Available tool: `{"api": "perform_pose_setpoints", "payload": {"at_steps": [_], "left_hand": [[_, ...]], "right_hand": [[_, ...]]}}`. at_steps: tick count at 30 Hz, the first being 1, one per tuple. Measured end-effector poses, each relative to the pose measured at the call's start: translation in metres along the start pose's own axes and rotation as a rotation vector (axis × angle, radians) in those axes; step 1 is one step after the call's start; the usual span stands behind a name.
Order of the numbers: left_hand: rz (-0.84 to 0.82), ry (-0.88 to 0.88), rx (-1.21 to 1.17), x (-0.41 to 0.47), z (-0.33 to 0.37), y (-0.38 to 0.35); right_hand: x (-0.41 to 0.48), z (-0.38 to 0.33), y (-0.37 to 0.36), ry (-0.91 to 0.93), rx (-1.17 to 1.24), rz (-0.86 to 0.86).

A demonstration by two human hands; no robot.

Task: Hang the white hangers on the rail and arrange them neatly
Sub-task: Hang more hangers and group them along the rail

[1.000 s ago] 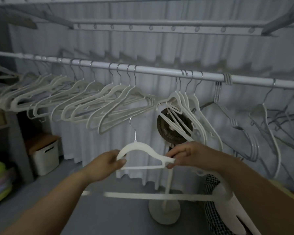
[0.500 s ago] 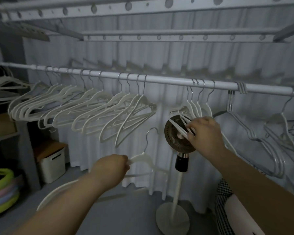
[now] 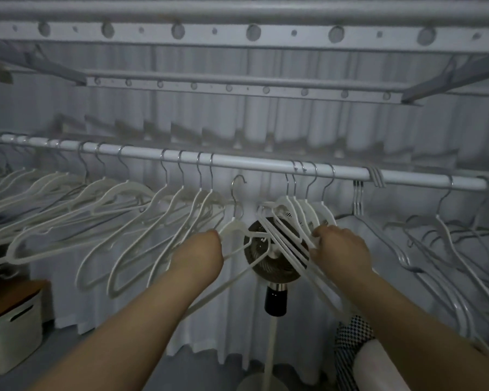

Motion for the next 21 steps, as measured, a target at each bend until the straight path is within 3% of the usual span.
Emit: {"api": "perform_pose_setpoints", "payload": {"at_steps": [7, 21], "left_hand": [[0.079, -0.013, -0.081, 0.024, -0.003, 0.011], [0.055, 0.034, -0.198, 0.069, -0.008, 0.028]], "right_hand": [[0.003, -0.008, -0.002, -0.033, 0.134, -0.023], [0.006, -0.022, -0.011, -0.001, -0.019, -0.055]]}}
Point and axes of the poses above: each hand's wrist, its own x-axis towards the middle knuckle, its own y-axis out of the back of the hand, z = x × y, the point moved 3 cm from there along x, towards the middle knuckle, and after that the axes turned 14 degrees about -x, right-handed, at the moved point
